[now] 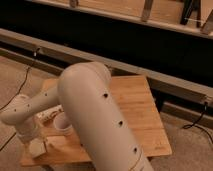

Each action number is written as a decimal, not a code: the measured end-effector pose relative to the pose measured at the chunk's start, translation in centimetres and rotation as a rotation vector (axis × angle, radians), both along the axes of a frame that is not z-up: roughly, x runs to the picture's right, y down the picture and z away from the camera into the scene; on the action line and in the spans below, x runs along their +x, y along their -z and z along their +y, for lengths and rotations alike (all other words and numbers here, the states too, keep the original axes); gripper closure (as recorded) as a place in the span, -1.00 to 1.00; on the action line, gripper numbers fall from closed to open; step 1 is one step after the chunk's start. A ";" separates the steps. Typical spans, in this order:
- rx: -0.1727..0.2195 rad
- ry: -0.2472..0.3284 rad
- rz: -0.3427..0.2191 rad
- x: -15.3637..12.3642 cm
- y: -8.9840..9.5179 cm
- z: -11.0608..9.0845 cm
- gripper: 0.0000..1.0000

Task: Place the eraser in the ceramic cup

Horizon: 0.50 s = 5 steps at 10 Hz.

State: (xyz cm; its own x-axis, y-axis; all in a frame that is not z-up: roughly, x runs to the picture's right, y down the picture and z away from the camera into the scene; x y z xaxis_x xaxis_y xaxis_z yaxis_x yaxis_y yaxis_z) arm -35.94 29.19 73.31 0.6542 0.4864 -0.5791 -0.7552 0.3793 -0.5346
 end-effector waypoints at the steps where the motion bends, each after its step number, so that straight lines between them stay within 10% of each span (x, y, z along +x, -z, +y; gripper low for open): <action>1: 0.000 0.023 -0.010 -0.2 0.0 0.4 -0.30; 5: 0.049 0.044 0.000 -1.6 -0.6 -1.1 -0.30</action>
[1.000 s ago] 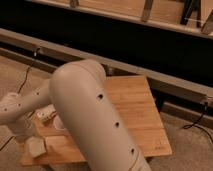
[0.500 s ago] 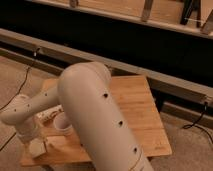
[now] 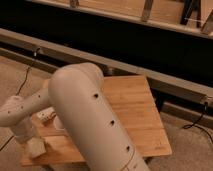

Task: Place the eraser in the ceramic cup

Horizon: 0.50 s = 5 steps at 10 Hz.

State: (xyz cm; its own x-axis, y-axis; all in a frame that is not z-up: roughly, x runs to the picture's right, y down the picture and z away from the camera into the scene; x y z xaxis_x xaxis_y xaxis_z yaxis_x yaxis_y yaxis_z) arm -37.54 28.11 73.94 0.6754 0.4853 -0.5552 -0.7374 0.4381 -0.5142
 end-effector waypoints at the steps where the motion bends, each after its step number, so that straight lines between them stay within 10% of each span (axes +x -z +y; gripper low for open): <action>1: 0.009 -0.006 0.010 -0.1 -0.2 -0.3 -0.30; 5: 0.038 -0.016 0.072 -1.2 -1.4 -0.5 -0.30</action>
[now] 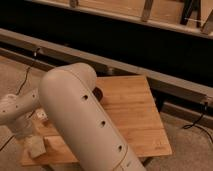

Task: Place the eraser in the ceramic cup

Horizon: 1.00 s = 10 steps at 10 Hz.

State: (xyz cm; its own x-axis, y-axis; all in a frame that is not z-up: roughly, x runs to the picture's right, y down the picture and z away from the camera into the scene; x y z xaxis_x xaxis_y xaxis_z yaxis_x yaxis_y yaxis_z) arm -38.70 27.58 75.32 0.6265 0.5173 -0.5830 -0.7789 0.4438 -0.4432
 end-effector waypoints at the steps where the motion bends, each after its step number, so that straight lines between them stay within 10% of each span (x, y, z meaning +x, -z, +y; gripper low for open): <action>1: -0.001 0.002 0.011 -0.1 -0.3 0.2 -0.30; 7: 0.034 -0.003 0.066 0.3 -2.8 0.0 -0.25; 10: 0.042 -0.010 0.070 0.1 -3.4 -0.2 0.34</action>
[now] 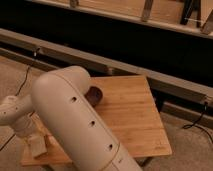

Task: Place the eraser in the ceramic cup

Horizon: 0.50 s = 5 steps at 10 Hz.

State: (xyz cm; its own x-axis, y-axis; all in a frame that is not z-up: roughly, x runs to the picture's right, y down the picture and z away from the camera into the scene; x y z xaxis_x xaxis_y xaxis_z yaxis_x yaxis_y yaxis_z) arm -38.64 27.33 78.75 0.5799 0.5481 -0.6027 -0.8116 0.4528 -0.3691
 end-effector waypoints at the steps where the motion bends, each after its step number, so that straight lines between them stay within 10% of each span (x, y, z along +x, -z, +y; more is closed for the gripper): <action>1: -0.004 -0.003 -0.003 -0.1 0.0 -0.1 0.55; 5: -0.014 -0.028 -0.012 -0.2 1.0 -1.6 1.00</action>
